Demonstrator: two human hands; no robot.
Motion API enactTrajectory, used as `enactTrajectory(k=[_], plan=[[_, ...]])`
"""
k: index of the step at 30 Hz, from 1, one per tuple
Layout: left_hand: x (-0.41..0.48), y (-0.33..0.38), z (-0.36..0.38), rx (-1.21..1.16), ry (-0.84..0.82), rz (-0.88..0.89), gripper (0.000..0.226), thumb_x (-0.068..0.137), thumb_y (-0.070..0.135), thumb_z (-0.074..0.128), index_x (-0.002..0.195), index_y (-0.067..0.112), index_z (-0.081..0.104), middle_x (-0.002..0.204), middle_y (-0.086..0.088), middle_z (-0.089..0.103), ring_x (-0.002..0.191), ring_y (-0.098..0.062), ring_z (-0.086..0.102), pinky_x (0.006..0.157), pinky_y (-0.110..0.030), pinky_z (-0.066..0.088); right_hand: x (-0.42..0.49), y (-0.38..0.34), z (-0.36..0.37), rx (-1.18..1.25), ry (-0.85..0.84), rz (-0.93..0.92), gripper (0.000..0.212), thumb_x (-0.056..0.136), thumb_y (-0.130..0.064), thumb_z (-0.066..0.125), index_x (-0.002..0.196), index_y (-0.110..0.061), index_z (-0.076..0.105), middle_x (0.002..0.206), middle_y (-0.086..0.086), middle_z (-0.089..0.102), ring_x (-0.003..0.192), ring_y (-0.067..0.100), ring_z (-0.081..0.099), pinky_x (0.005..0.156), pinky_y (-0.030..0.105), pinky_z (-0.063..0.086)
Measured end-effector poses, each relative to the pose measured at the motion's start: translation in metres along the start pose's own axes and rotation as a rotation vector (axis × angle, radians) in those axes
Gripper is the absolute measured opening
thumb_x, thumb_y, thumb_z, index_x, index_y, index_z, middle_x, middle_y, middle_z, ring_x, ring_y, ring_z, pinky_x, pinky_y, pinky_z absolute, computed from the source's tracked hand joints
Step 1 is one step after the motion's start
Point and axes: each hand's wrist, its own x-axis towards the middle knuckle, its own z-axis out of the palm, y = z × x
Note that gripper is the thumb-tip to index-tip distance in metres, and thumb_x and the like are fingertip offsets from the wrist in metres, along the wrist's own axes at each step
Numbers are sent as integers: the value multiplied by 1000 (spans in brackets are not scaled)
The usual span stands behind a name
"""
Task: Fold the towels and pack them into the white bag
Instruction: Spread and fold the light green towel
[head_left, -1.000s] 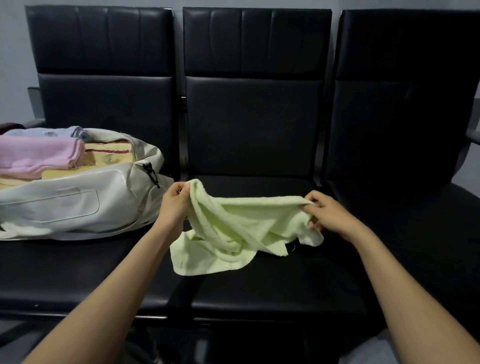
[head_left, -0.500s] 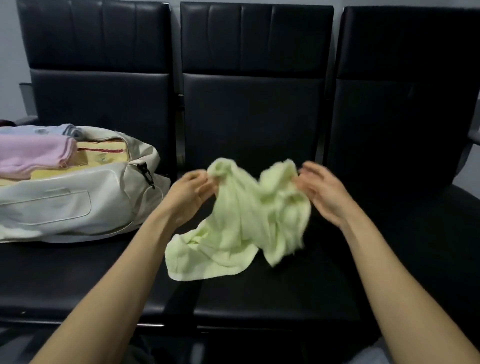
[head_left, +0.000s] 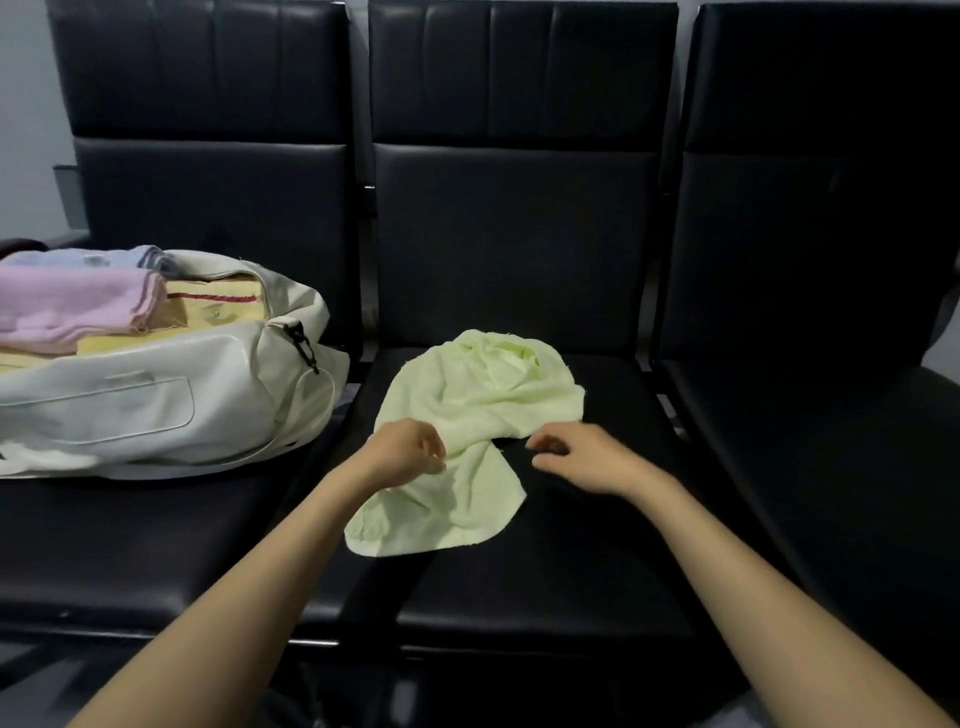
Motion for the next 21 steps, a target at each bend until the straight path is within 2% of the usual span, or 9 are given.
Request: enactTrajectory(k=[3, 7, 9, 11, 13, 16, 18, 21], plan=[[-9, -11, 5, 73, -112, 10, 23, 83, 23, 71, 105, 17, 68, 99, 4, 59, 89, -10, 55, 66, -12, 41, -2, -9, 23, -155, -136, -130, 35, 93, -23, 58, 127, -19, 60, 129, -5, 58, 118, 11, 53, 99, 24, 41], [-16, -21, 7, 117, -216, 20, 38, 78, 32, 76, 114, 23, 65, 105, 7, 55, 97, -11, 54, 80, -20, 42, -3, -13, 47, -328, -251, -246, 42, 94, -30, 57, 135, -20, 52, 141, -4, 47, 133, 13, 36, 110, 32, 32], [-19, -24, 7, 151, -231, 37, 49, 75, 33, 79, 120, 26, 61, 107, 8, 50, 101, -11, 50, 89, -24, 43, -3, -14, 47, -435, -226, -274, 32, 96, -31, 55, 125, -19, 57, 130, -2, 52, 124, 17, 42, 105, 38, 36], [-23, -26, 8, 153, -231, 57, 58, 73, 35, 81, 125, 27, 56, 109, 8, 47, 104, -11, 48, 95, -26, 42, -5, -16, 42, -500, -195, -276, 21, 94, -32, 55, 106, -16, 60, 110, 0, 57, 104, 20, 51, 92, 39, 43], [-26, -28, 10, 115, -233, 39, 63, 74, 43, 78, 129, 29, 51, 114, 9, 46, 107, -10, 47, 99, -28, 41, -9, -15, 33, -457, -234, -226, 23, 91, -39, 58, 96, -17, 59, 99, -2, 58, 91, 19, 56, 79, 35, 46], [-29, -29, 11, 102, -231, 17, 67, 79, 51, 70, 136, 29, 43, 122, 10, 43, 112, -11, 46, 102, -32, 39, -18, -14, 15, -410, -342, -94, 36, 89, -51, 57, 116, -27, 56, 98, -6, 61, 89, 15, 58, 76, 28, 44], [-30, -27, 12, 102, -222, 27, 69, 80, 54, 67, 139, 29, 41, 128, 7, 44, 117, -14, 46, 103, -35, 39, -25, -15, 7, -428, -395, -28, 42, 91, -49, 55, 128, -29, 53, 91, -7, 63, 87, 11, 58, 76, 26, 44], [-33, -18, 15, 32, -248, 104, 45, 81, 53, 68, 118, 29, 63, 125, 10, 51, 117, -8, 48, 104, -29, 38, -34, -15, -2, -380, -478, 102, 34, 94, -42, 54, 123, -25, 56, 80, -4, 71, 78, 8, 65, 82, 25, 48]])
